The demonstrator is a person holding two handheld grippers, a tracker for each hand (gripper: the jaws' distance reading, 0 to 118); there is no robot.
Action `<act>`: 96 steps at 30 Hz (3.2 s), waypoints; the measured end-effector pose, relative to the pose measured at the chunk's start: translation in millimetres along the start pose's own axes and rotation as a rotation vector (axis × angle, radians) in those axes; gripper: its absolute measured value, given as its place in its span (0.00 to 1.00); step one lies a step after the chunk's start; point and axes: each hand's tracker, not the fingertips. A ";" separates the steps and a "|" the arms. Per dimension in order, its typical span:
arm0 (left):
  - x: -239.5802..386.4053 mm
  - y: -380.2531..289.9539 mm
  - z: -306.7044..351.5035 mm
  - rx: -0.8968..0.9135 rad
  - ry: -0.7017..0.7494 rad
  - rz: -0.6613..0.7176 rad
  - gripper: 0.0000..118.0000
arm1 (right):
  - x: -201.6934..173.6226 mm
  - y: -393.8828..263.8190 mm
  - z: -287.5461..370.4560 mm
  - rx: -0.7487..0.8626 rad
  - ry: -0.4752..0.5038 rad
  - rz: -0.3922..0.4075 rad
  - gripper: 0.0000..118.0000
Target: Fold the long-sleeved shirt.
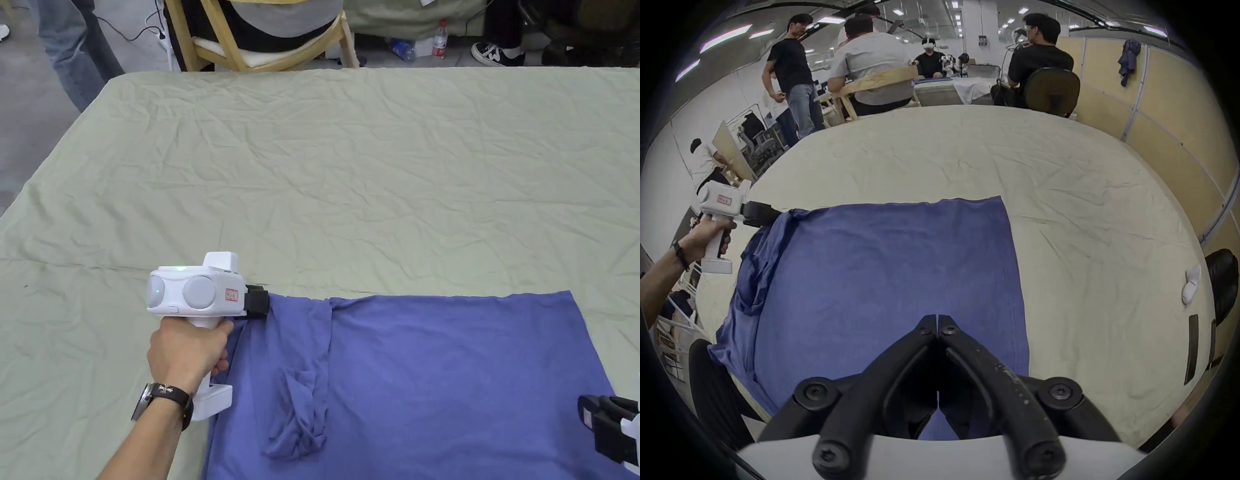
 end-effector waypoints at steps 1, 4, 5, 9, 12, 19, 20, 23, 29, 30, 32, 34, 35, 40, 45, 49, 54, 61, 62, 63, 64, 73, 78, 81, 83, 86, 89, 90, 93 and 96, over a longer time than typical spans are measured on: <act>-2.4 -0.8 1.3 0.006 0.002 -0.009 0.40 | -0.2 0.0 -1.2 -0.001 0.001 -0.002 0.00; 7.5 -4.4 10.1 0.047 -0.043 -0.051 0.07 | -0.9 -0.2 -3.0 -0.002 0.005 -0.001 0.00; 8.3 -5.0 8.4 0.048 0.027 -0.072 0.07 | -1.3 0.7 -3.2 -0.002 0.009 0.002 0.00; -0.5 -6.5 -3.0 0.045 0.005 0.018 0.06 | 2.1 15.5 -4.2 0.011 0.014 0.018 0.00; -13.2 -8.2 -9.7 0.037 -0.029 0.049 0.06 | 11.6 40.9 -9.5 0.051 0.029 0.052 0.11; -8.2 -11.8 -7.9 0.039 -0.041 0.078 0.06 | 46.8 115.5 -74.9 -0.010 -0.045 0.142 0.58; -6.4 -10.7 -8.3 0.037 -0.033 0.063 0.06 | 52.0 123.2 -88.3 -0.022 -0.048 0.157 0.58; -3.2 -7.9 -7.1 0.025 -0.028 0.048 0.06 | 62.7 137.6 -123.9 -0.077 -0.048 0.201 0.58; -3.4 -8.7 -6.6 0.023 -0.038 0.060 0.05 | 71.0 135.3 -178.7 -0.197 -0.040 0.100 0.49; -3.1 -8.9 -6.5 0.024 -0.037 0.061 0.05 | 67.7 131.9 -177.2 -0.163 -0.069 0.117 0.49; -1.7 -8.4 -6.5 0.025 -0.032 0.061 0.05 | 60.4 128.8 -168.1 -0.136 -0.088 0.140 0.45; -1.4 -7.0 -7.1 0.021 -0.028 0.056 0.05 | 61.8 127.2 -163.3 -0.123 -0.075 0.164 0.25; -0.9 -6.6 -6.1 0.021 -0.027 0.049 0.05 | 62.0 129.2 -160.9 -0.116 -0.086 0.169 0.14; 15.8 13.6 13.8 0.045 0.023 -0.005 0.05 | 72.2 138.9 -130.9 -0.007 -0.055 0.028 0.07; 27.8 42.2 31.7 0.089 -0.049 0.039 0.04 | 77.4 158.1 -105.0 0.016 -0.086 0.080 0.07; 34.6 52.4 53.8 0.197 -0.057 0.025 0.04 | 78.4 160.7 -75.6 0.098 -0.114 0.078 0.07; 32.9 51.9 84.2 0.182 -0.070 0.010 0.04 | 83.8 151.8 -40.4 0.106 -0.083 0.023 0.07; 26.4 -16.6 144.4 0.244 -0.106 0.018 0.04 | 63.1 86.9 22.7 0.154 -0.027 0.034 0.07; 25.0 -29.6 153.7 0.255 -0.104 0.024 0.04 | 60.4 73.8 33.1 0.161 -0.026 0.034 0.07; 23.9 -43.4 162.7 0.259 -0.103 0.028 0.04 | 58.9 62.5 41.3 0.158 -0.024 0.032 0.07; 23.2 -55.2 169.2 0.264 -0.101 0.035 0.04 | 57.3 50.0 50.0 0.157 -0.017 0.030 0.07; 13.8 -166.2 201.5 0.180 -0.102 0.034 0.04 | 45.0 -59.2 85.9 0.055 0.009 0.016 0.07; 3.7 -214.0 212.6 0.145 -0.104 0.087 0.04 | 49.4 -104.2 87.8 0.003 0.006 0.008 0.07; -3.3 -230.6 204.2 0.094 -0.105 0.096 0.04 | 51.8 -118.1 85.9 -0.027 0.004 0.008 0.07; -7.6 -234.9 196.8 0.083 -0.096 0.087 0.04 | 52.4 -123.1 81.1 -0.055 0.002 0.007 0.07; -12.1 -235.5 189.2 0.059 -0.090 0.084 0.04 | 48.3 -131.0 73.8 -0.096 -0.014 0.019 0.07; -11.3 -231.8 181.5 0.025 -0.070 0.047 0.04 | 44.9 -135.6 62.7 -0.158 -0.015 0.026 0.07; -11.3 -230.6 178.5 0.009 -0.066 0.042 0.04 | 43.4 -136.1 59.3 -0.166 -0.027 0.036 0.07; -6.6 -231.9 176.6 -0.033 -0.053 0.019 0.05 | 41.5 -137.9 54.7 -0.194 -0.035 0.051 0.07; -7.5 -233.0 174.5 -0.042 -0.013 -0.009 0.33 | 42.8 -138.7 52.6 -0.211 -0.021 0.036 0.12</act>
